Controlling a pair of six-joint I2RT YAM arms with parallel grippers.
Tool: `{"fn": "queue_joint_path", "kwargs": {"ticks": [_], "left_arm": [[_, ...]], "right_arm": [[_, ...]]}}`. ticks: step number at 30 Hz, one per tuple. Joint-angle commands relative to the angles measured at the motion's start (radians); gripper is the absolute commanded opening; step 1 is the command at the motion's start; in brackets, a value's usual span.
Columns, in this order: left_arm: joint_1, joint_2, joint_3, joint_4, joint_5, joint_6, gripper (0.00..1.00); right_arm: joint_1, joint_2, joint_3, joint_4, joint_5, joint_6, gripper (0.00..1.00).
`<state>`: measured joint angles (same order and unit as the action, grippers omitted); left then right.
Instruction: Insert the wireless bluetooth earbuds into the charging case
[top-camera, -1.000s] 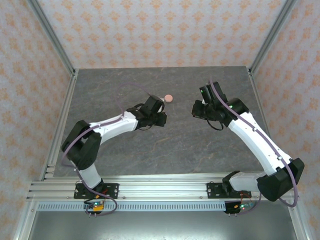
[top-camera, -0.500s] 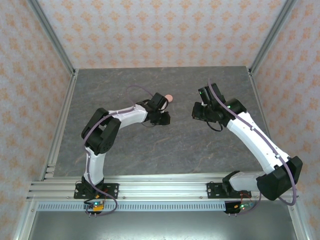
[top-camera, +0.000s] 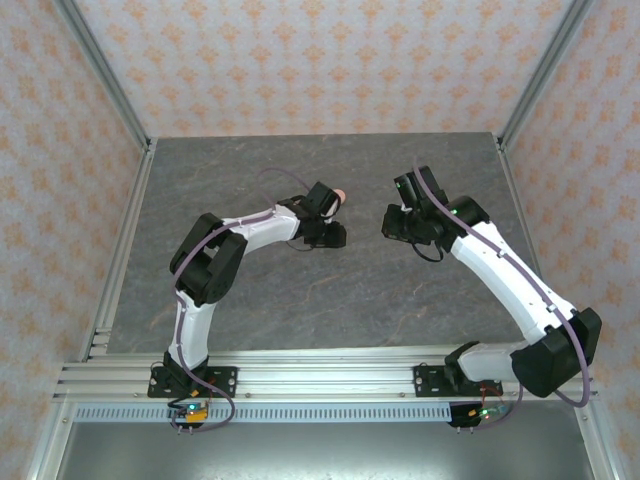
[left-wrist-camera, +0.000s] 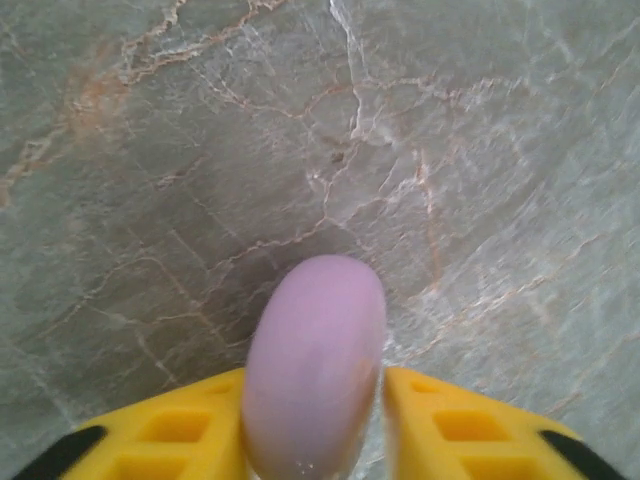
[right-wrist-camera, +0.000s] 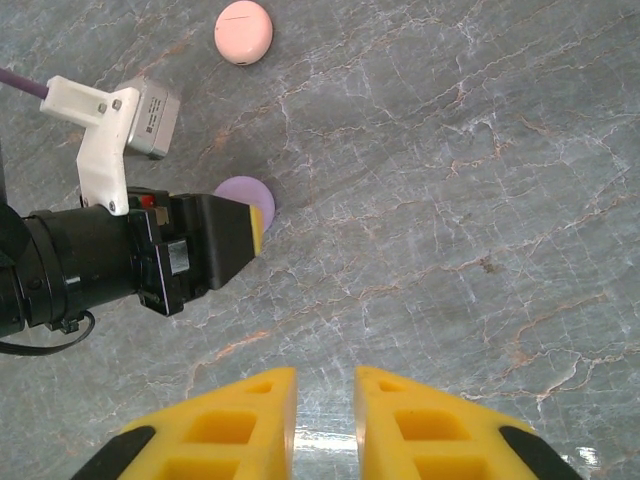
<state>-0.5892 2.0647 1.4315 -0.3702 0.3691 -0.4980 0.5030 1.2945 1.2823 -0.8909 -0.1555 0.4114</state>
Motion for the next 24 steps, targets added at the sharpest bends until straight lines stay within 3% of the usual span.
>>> {"fn": "queue_joint_path", "kwargs": {"ticks": [1,6,11,21,24], "left_arm": [[0.002,-0.003,0.002,-0.068,-0.067,0.008,0.53],[0.002,-0.083,-0.027,-0.088,-0.163,0.043,0.65],[0.001,-0.191,-0.053,-0.126,-0.247,0.075,0.70],[0.045,-0.431,-0.186,-0.201,-0.437,0.128,0.71],[0.073,-0.511,-0.237,-0.221,-0.530,0.144,0.73]], "right_arm": [[-0.004,-0.002,-0.011,0.004,0.039,-0.003,0.26],[-0.009,-0.014,-0.028,0.018,0.088,-0.014,0.33],[-0.021,-0.026,-0.050,0.039,0.169,-0.039,0.41],[-0.045,-0.134,-0.194,0.146,0.596,-0.094,0.47],[-0.077,-0.179,-0.271,0.224,0.659,-0.139,0.51]]}}
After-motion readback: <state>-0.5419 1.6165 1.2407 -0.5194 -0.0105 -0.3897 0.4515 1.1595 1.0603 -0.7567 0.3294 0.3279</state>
